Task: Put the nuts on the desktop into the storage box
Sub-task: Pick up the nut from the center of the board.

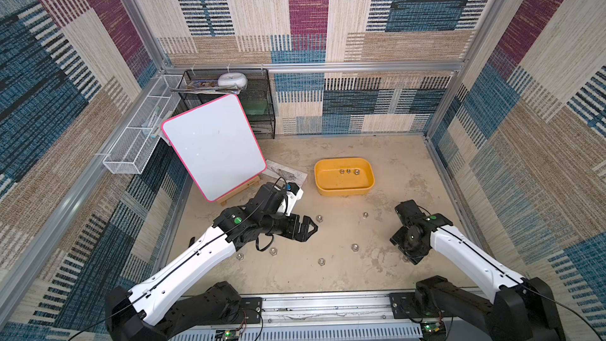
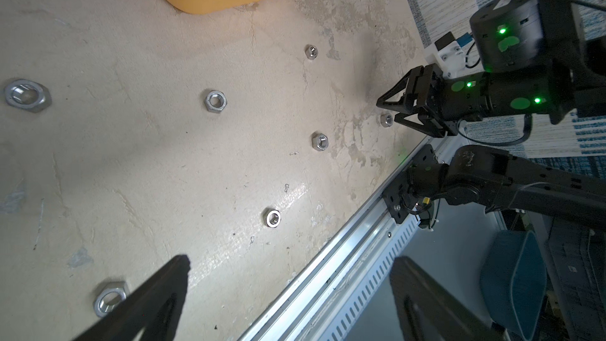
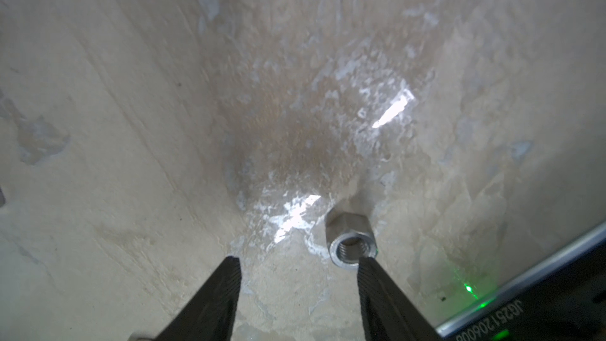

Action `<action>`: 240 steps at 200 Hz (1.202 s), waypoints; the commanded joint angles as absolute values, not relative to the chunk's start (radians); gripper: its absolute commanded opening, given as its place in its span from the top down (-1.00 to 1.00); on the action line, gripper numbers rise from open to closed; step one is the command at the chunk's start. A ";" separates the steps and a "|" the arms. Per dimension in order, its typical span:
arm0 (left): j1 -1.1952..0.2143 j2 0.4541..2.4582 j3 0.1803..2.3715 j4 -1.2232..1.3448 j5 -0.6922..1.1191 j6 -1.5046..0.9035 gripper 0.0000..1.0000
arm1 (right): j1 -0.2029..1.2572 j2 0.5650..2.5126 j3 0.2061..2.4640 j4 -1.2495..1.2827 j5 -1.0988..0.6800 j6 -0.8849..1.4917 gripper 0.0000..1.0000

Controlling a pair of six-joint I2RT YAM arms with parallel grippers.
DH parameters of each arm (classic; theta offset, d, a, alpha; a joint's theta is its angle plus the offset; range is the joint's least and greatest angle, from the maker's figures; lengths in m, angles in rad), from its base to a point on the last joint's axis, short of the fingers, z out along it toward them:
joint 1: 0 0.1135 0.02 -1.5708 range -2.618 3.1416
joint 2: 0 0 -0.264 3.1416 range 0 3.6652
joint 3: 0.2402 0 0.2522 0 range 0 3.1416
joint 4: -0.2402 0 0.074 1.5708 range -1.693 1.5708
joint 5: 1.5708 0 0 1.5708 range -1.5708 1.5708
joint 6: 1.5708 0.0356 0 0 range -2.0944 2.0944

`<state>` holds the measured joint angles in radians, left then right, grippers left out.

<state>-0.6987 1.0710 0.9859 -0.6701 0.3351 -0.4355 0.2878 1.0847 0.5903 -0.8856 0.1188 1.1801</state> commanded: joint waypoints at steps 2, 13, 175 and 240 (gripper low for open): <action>-0.698 1.062 0.978 -0.647 0.327 -0.415 -1.00 | 0.287 1.091 0.603 -0.935 0.137 1.257 -0.28; -0.699 1.059 0.977 -0.647 0.324 -0.410 -1.00 | 0.285 1.095 0.607 -0.943 0.143 1.274 -0.29; -0.699 1.083 0.986 -0.649 0.304 -0.373 -1.00 | 0.230 1.102 0.505 -0.742 0.006 1.269 -0.20; -0.699 1.080 0.983 -0.648 0.302 -0.382 -1.00 | 0.229 1.184 0.536 -0.796 0.045 1.238 -0.06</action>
<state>-0.6991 1.0832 0.9798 -0.6666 0.3092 -0.3824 0.2283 1.1816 0.5449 -0.7761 0.0227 1.2549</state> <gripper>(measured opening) 0.998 0.536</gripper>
